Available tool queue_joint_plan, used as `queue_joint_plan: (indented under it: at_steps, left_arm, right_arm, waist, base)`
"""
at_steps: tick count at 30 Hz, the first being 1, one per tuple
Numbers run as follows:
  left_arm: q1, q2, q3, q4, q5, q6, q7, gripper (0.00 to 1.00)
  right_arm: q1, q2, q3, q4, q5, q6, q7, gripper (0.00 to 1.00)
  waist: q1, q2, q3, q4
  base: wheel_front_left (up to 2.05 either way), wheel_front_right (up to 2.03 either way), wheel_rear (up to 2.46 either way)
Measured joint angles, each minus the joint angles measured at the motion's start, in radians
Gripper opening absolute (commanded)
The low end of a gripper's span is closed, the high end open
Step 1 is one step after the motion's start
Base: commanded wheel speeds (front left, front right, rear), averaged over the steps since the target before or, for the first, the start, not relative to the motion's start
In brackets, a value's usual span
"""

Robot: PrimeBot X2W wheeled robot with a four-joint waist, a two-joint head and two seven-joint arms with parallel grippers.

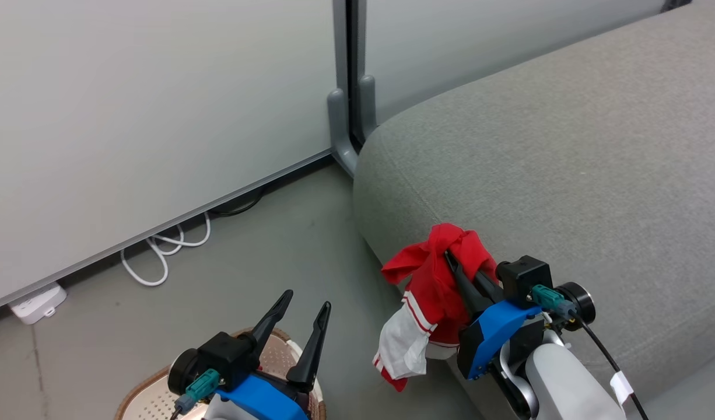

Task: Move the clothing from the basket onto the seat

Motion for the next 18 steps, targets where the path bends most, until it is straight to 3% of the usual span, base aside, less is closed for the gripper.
queue_joint_plan:
  at_steps: [10, 18]
  left_arm:
    - [-0.009, -0.003, 0.0, 0.003, 0.007, -0.001, 0.0, 1.0]
    - [-0.012, -0.005, -0.004, 0.009, 0.009, -0.002, 0.0, 1.0]
  right_arm:
    - [0.001, 0.0, -0.003, -0.008, -0.001, 0.0, 0.0, 0.0]
    - [0.002, 0.0, -0.014, -0.008, -0.001, 0.0, -0.002, 0.0]
  waist:
    - [0.0, 0.0, 0.009, -0.118]
    - [0.0, 0.0, 0.02, -0.13]
  base:
    - [0.0, 0.0, 0.0]
    - [0.0, 0.0, 0.0]
